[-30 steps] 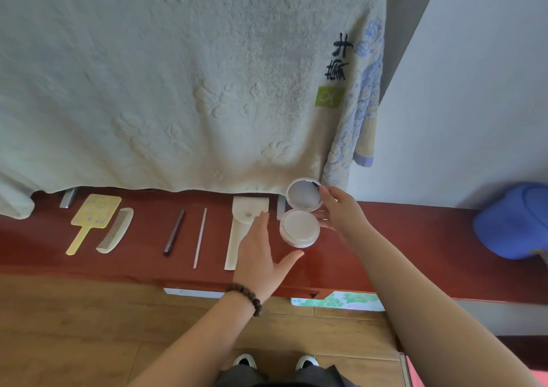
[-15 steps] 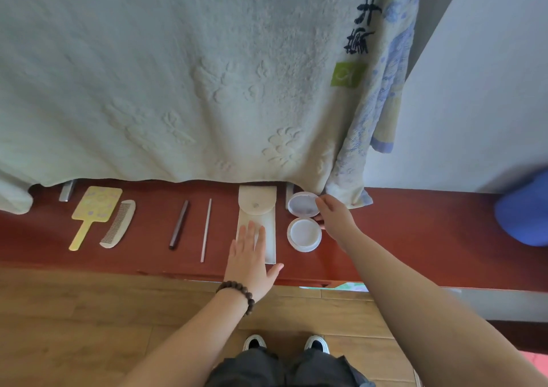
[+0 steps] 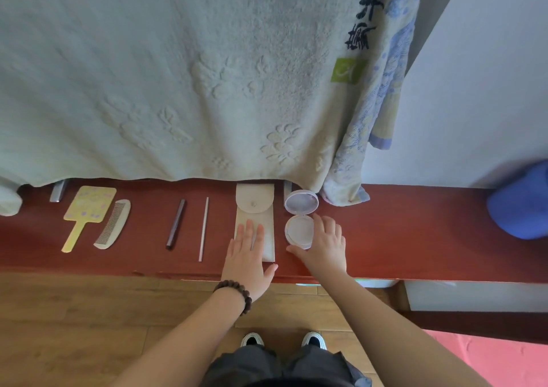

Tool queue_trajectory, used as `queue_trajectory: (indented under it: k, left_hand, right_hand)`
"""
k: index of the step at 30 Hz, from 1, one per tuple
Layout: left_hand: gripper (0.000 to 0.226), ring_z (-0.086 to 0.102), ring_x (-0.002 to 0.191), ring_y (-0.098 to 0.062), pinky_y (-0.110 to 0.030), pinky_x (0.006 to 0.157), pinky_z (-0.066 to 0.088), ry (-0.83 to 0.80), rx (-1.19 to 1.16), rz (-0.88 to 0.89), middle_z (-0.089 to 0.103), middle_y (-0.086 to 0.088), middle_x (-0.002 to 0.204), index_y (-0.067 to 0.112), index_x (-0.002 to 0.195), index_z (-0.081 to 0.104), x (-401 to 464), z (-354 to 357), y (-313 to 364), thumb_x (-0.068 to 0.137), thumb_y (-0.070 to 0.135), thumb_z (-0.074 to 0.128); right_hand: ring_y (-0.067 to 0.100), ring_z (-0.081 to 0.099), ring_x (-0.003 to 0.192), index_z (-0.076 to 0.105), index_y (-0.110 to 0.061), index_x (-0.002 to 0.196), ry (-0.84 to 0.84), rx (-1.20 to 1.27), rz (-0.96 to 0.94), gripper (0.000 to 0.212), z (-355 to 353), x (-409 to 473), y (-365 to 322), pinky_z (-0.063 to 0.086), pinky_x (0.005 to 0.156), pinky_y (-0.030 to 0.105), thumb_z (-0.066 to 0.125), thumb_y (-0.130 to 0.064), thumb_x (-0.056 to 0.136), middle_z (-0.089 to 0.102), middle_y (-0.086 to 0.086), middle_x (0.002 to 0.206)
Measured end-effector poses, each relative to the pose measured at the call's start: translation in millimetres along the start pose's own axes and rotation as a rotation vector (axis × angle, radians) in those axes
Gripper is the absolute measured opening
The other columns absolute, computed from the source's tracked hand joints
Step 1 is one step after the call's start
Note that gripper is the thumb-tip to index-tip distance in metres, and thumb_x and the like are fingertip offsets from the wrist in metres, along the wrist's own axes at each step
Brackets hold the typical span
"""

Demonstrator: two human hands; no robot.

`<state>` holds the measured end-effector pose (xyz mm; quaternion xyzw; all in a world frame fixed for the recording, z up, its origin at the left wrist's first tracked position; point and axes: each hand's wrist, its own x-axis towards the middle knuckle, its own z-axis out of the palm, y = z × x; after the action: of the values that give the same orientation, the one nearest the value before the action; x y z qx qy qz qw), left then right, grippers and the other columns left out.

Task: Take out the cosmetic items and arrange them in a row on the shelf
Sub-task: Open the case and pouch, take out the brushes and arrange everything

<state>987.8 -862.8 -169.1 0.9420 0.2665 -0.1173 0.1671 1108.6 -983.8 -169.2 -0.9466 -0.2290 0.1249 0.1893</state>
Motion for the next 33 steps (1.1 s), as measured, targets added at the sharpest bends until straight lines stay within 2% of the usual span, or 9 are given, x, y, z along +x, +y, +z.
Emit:
queue_trajectory:
  k: [3,12,15,17,20,23,25,28,33]
  left_hand:
    - [0.085,-0.012,0.146,-0.026,-0.04,0.12,0.003,-0.007,0.004,0.003,-0.018,-0.007,0.158,0.021,0.15,-0.01,1,0,-1,0.092,0.051,0.045]
    - [0.083,-0.01,0.146,-0.026,-0.041,0.12,0.006,-0.006,0.015,0.024,-0.016,-0.007,0.159,0.021,0.15,-0.01,0,-2,-5,0.093,0.048,0.045]
    - [0.081,-0.01,0.147,-0.024,-0.041,0.121,0.008,-0.021,0.004,0.042,-0.015,-0.005,0.159,0.022,0.149,-0.012,-3,-3,-10,0.095,0.047,0.043]
    - [0.079,-0.009,0.147,-0.022,-0.039,0.121,0.009,-0.047,-0.043,0.06,-0.014,-0.003,0.159,0.021,0.15,-0.009,-8,-6,-15,0.095,0.044,0.043]
    - [0.072,0.005,0.147,-0.019,-0.037,0.118,0.022,0.023,-0.272,0.004,-0.001,-0.001,0.16,0.022,0.15,0.008,-12,-17,-22,0.094,0.036,0.05]
    - [0.065,0.016,0.145,-0.018,-0.036,0.116,0.025,0.146,-0.603,-0.153,0.011,-0.002,0.159,0.02,0.149,0.021,3,-33,-30,0.093,0.024,0.055]
    - [0.063,0.026,0.142,-0.019,-0.038,0.115,0.028,0.141,-0.894,-0.271,0.023,-0.003,0.156,0.019,0.148,0.026,21,-42,-36,0.092,0.02,0.055]
    - [0.066,0.038,0.135,-0.023,-0.044,0.111,0.035,0.054,-1.301,-0.459,0.035,-0.004,0.151,0.019,0.147,0.027,41,-54,-43,0.089,0.015,0.057]
    - [0.048,0.059,0.108,-0.022,-0.041,0.096,0.049,-0.094,-1.311,-0.443,0.062,-0.003,0.117,0.009,0.13,0.049,43,-60,-47,0.085,0.011,0.065]
  right_hand:
    - [0.027,0.041,0.115,0.042,-0.014,0.133,0.042,-0.009,0.082,0.083,2,3,1,0.036,0.094,0.037,0.073,-0.056,0.068,0.045,0.006,0.126]
    - [0.029,0.042,0.115,0.044,-0.011,0.133,0.102,-0.042,0.17,0.085,-2,2,0,0.036,0.094,0.041,0.069,-0.062,0.07,0.046,0.009,0.125]
    - [0.035,0.047,0.11,0.051,-0.007,0.126,0.267,0.001,0.053,0.063,-5,-11,-17,0.04,0.088,0.045,0.065,-0.048,0.081,0.051,0.014,0.122]
    - [0.033,0.048,0.112,0.052,-0.008,0.126,0.179,0.141,-0.08,0.05,-3,-20,-36,0.042,0.089,0.042,0.063,-0.036,0.086,0.053,0.013,0.122]
    - [0.024,0.044,0.123,0.044,-0.012,0.135,-0.139,0.322,-0.094,0.046,8,-22,-66,0.037,0.1,0.033,0.053,-0.03,0.092,0.045,0.008,0.133]
    - [0.023,0.037,0.133,0.034,-0.012,0.143,-0.279,0.447,0.092,0.051,14,-8,-87,0.03,0.107,0.033,0.046,-0.025,0.095,0.035,0.009,0.147]
    - [0.022,0.044,0.123,0.038,-0.011,0.141,-0.292,0.556,0.223,0.047,11,3,-95,0.034,0.101,0.034,0.043,-0.021,0.095,0.042,0.01,0.143]
    - [0.018,0.047,0.1,0.048,-0.012,0.13,-0.278,0.779,0.366,0.036,7,10,-98,0.038,0.087,0.034,0.039,-0.012,0.095,0.055,0.005,0.113]
    - [0.023,0.054,0.107,0.052,-0.016,0.126,-0.267,0.971,0.52,0.036,5,0,-94,0.046,0.097,0.042,0.043,-0.011,0.092,0.058,0.002,0.114]
